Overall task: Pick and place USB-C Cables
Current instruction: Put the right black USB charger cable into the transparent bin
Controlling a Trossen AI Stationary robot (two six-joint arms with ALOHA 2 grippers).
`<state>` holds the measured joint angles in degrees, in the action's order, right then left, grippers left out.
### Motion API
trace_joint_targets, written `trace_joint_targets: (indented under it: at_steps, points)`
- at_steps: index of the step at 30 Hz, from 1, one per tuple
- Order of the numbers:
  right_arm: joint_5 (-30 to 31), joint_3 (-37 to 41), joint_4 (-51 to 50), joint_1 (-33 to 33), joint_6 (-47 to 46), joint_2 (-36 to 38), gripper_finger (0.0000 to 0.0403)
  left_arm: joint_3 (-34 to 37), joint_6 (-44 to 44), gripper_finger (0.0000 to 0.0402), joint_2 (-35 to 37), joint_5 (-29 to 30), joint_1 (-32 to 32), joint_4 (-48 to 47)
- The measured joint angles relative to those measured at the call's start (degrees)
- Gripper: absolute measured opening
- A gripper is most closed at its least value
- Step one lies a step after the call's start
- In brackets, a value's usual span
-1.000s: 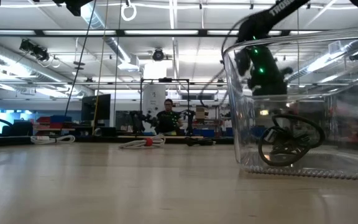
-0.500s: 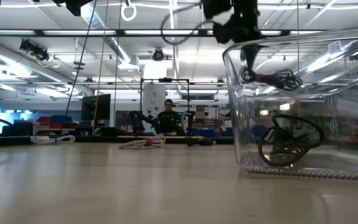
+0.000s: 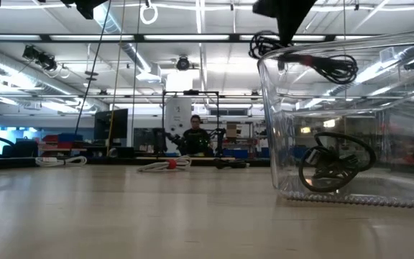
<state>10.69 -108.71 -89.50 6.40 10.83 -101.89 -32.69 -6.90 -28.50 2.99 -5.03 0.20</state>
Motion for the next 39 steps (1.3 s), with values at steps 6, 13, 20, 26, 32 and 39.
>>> trace_joint_targets:
  at_steps: [6, 13, 20, 26, 32, 39]
  points:
    - [-2.9, 0.0, 5.6, 8.4, 11.3, 0.0, 0.0005, 0.0, 0.0, 0.0185, 0.0, 0.0, 0.0, 0.0]
    - [-2.9, 0.0, 18.5, 14.6, 22.7, 0.0, 0.0006, 0.0, 0.0, 0.0185, 0.0, 0.0, 0.0, 0.0]
    - [-2.8, 2.7, 20.4, 16.9, 30.3, -0.3, 0.0006, 0.0, -0.1, 0.0185, 0.0, 0.0, 0.0, 0.1]
    - [-2.6, 8.9, 19.0, 19.2, 33.3, -0.3, 0.0006, 0.0, 0.3, 0.0185, 0.0, 0.0, 0.0, 0.1]
    - [-0.1, 13.5, 17.1, 21.8, 34.7, -0.3, 0.0006, 0.0, 3.3, 0.0185, 0.0, 0.0, 0.0, 0.1]
    - [-0.7, 16.5, 17.9, 22.6, 33.7, -0.2, 0.0007, 0.0, 4.8, 0.0185, 0.0, 0.0, 0.0, 0.0]
